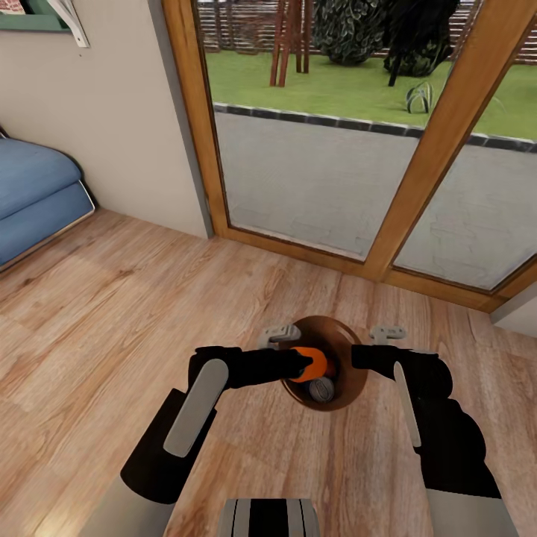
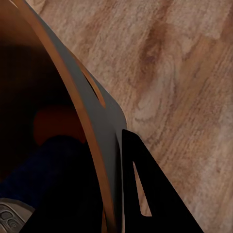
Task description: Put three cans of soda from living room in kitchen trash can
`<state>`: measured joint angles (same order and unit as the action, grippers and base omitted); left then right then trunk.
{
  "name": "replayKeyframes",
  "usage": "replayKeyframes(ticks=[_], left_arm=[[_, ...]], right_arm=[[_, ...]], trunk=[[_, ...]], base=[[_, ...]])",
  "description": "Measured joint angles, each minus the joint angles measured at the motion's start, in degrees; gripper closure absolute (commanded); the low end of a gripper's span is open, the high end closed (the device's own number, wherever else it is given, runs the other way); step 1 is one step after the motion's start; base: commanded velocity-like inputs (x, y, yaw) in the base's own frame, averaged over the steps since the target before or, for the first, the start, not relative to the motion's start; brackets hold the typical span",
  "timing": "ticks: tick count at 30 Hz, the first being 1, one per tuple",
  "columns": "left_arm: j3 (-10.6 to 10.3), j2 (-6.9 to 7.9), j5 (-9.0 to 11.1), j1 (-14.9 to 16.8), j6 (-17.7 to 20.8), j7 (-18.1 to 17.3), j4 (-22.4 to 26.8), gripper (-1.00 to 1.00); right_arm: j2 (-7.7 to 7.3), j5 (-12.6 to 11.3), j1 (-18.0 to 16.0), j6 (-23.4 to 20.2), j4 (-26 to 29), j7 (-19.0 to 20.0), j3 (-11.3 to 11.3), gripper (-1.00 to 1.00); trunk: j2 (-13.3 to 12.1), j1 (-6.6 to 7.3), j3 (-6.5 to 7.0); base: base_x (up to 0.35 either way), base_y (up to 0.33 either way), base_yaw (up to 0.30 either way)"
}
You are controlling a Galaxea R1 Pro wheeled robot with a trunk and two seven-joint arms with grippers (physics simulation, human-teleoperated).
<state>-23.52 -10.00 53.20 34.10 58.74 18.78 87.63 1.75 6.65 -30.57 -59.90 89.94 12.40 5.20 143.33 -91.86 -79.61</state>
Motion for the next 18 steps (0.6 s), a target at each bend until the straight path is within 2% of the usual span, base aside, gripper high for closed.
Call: replayKeyframes(ticks=[4,6,10,18], left_arm=[[-0.34,0.0,-0.11,0.0,-0.83,0.19,-0.05,1.0],[-1.53,0.0,0.05,0.0,-3.04,0.26,-0.17,1.0],[-3.15,0.0,-0.01,0.0,-4.1,0.42,-0.62,1.0],[-3.43,0.0,0.01,0.0,-5.66,0.47,-1.36,1.0]], right_arm=[[0.0,0.05,0.0,0.0,-0.03,0.0,0.0,1.0],[0.0,0.06,0.0,0.0,-0.04,-0.01,-0.04,1.0],[-0.03,0.02,0.0,0.0,-0.01,0.0,-0.09,1.0],[-0.02,0.04,0.0,0.0,-0.01,0.0,-0.1,1.0]], trunk=[[0.0,0.0,0.0],[0.0,0.0,0.0],[0.0,0.0,0.0],[0.0,0.0,0.0]], base=[[0.0,0.0,0.0],[0.0,0.0,0.0],[0.0,0.0,0.0],[0.0,0.0,0.0]])
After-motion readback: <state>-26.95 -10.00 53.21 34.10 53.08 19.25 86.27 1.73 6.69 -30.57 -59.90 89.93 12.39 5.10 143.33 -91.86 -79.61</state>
